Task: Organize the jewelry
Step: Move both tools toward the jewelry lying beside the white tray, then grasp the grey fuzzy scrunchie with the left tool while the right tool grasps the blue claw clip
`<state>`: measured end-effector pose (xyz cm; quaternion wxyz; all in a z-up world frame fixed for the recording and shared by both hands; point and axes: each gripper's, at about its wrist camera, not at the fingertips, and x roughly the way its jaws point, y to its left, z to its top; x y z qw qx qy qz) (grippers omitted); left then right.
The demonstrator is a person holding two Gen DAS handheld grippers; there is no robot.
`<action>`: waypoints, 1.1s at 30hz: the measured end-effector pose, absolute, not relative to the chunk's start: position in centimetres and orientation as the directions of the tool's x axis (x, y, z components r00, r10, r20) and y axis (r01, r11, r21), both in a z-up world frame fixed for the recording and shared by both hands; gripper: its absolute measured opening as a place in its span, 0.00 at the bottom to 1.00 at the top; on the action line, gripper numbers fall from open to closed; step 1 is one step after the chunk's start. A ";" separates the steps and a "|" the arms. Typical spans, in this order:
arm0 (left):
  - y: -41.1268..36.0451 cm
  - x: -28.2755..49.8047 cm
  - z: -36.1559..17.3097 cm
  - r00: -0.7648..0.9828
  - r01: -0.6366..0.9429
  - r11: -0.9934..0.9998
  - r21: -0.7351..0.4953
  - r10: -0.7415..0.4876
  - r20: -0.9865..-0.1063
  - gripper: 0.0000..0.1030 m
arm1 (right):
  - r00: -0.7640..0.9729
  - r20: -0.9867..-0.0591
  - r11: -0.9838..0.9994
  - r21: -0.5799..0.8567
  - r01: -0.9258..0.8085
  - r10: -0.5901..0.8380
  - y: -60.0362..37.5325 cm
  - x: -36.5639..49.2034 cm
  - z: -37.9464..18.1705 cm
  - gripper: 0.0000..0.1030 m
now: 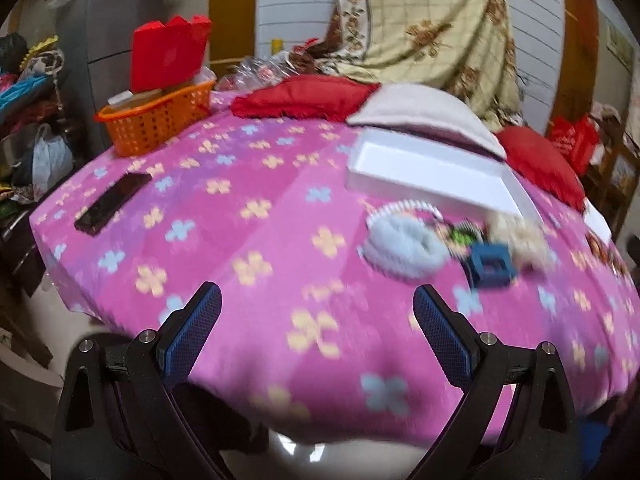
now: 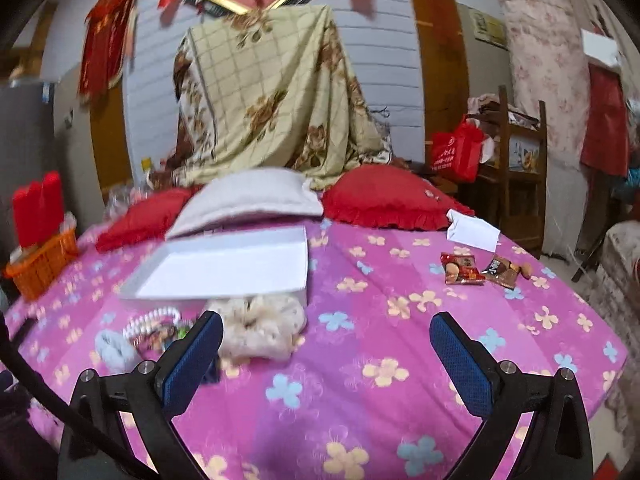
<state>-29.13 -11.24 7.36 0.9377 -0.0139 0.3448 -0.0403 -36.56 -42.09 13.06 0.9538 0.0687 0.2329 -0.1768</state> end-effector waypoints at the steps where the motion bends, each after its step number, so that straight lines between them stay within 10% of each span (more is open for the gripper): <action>1: -11.4 -29.6 7.1 0.756 0.079 0.996 -0.051 -0.093 -0.648 0.94 | 0.829 -0.470 0.929 0.051 0.366 -0.301 -41.8 -36.7 13.0 1.00; 21: -14.0 -35.0 5.9 0.673 0.318 0.948 -0.018 -0.239 -0.700 0.94 | 0.824 -0.516 0.938 0.104 0.332 -0.235 -41.2 -38.1 13.5 1.00; 33: -9.6 -25.5 8.2 0.694 0.216 0.976 -0.020 -0.168 -0.700 0.94 | 0.727 -0.676 0.961 0.263 0.081 0.124 -39.4 -30.6 7.7 0.96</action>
